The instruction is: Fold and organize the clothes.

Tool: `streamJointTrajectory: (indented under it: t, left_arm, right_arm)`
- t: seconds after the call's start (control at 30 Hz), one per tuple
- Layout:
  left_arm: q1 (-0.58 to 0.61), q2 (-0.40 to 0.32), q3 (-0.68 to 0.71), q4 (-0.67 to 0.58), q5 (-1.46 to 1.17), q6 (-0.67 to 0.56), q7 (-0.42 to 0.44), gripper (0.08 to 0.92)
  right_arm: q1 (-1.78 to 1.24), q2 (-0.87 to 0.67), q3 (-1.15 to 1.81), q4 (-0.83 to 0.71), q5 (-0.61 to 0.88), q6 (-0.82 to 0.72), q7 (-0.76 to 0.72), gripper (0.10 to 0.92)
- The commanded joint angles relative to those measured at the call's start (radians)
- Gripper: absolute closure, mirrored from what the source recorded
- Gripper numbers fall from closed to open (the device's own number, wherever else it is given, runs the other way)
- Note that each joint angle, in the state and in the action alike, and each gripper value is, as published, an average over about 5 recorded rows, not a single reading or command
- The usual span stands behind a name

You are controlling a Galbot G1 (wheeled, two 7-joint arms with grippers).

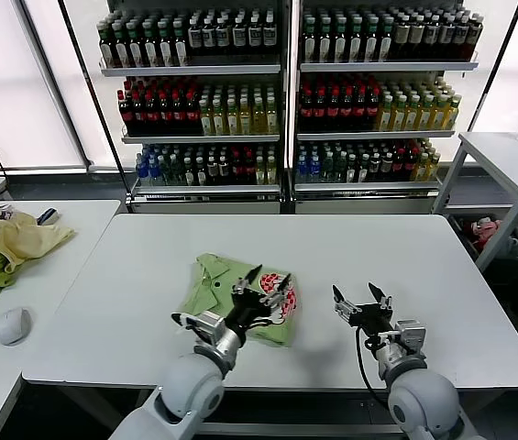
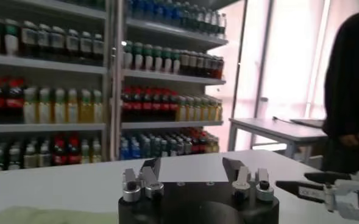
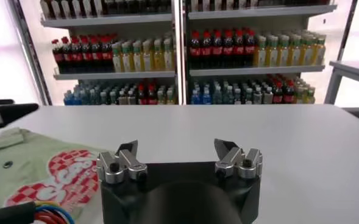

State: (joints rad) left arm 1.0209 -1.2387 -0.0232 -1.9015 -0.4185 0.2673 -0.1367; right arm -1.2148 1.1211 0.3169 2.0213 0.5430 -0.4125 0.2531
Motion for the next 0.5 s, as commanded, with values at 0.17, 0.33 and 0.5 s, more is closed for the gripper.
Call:
streamJointTrajectory:
  t: [0.17, 0.33, 0.5]
  left_arm:
    - [0.185, 0.17, -0.448, -0.044, -0.058, -0.117, -0.105, 0.182]
    - [0.219, 0.163, -0.464, -0.047, -0.044, -0.128, -0.106, 0.177]
    - [0.235, 0.166, -0.47, -0.048, -0.048, -0.132, -0.106, 0.177]
  right_arm:
    - [0.279, 0.274, -0.264, -0.339, 0.081, 0.016, 0.156, 0.203]
    - [0.36, 0.355, -0.295, -0.451, 0.078, 0.015, 0.183, 0.203]
    - [0.378, 0.383, -0.321, -0.497, 0.049, 0.002, 0.229, 0.204]
